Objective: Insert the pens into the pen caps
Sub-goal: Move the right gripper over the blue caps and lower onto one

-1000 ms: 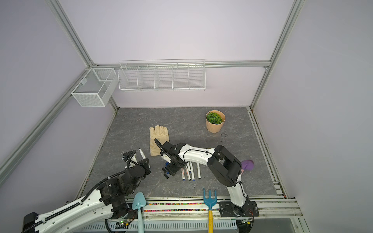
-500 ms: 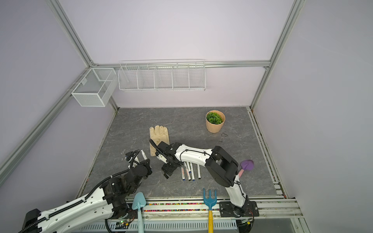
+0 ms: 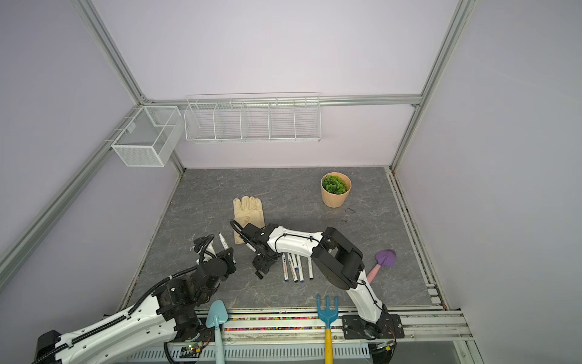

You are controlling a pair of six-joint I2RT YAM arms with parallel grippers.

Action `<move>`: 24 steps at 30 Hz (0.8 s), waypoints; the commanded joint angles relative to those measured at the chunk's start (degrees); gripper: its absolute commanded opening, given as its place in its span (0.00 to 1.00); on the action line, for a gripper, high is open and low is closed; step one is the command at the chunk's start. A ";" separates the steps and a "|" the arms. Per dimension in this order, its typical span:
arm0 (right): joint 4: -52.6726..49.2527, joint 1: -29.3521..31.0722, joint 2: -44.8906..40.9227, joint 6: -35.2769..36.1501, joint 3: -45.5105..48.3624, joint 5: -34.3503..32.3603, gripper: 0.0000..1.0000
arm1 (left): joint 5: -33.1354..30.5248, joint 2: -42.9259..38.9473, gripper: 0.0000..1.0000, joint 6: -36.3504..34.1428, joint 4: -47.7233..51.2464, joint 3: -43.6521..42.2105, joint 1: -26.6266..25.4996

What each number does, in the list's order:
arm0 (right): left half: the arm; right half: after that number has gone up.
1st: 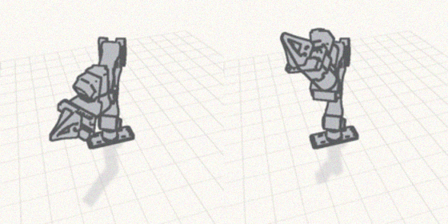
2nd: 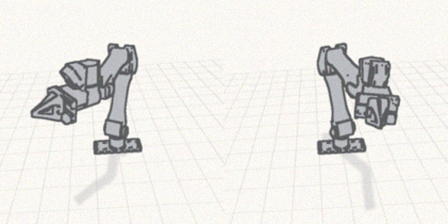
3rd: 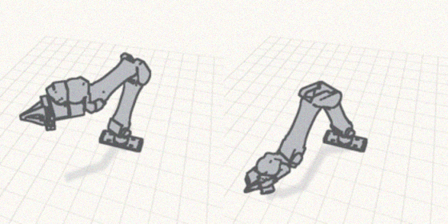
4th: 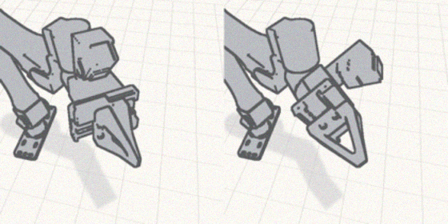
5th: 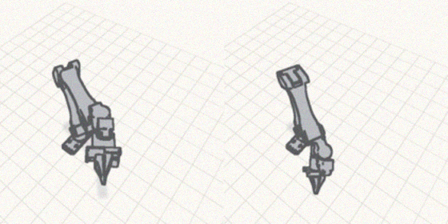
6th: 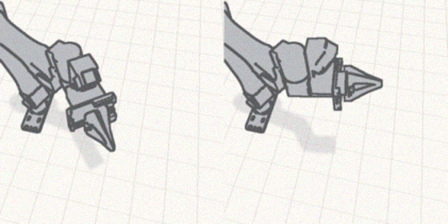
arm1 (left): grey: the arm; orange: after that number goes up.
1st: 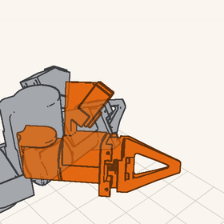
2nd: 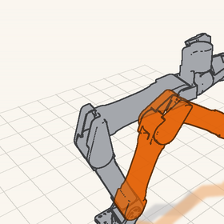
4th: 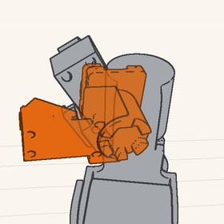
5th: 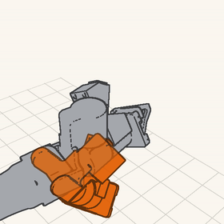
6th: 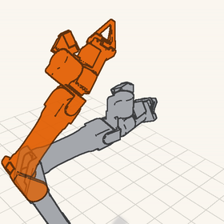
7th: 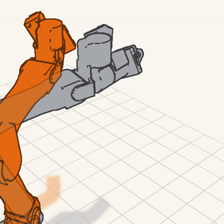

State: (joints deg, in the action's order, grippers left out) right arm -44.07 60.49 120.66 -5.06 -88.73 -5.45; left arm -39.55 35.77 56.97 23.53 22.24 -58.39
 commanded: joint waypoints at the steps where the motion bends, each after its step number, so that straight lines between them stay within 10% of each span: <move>1: -1.44 0.24 -0.82 -1.08 1.74 -1.70 0.70 | -0.26 -0.45 0.00 1.41 1.28 -0.49 0.29; 24: -0.64 -0.83 -3.30 -1.93 5.38 -0.17 0.64 | 1.60 1.85 0.00 1.26 -1.13 -0.58 0.30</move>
State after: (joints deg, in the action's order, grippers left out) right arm -42.85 60.05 118.30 -6.61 -84.82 -6.15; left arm -37.67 37.71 56.97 22.55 22.22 -58.39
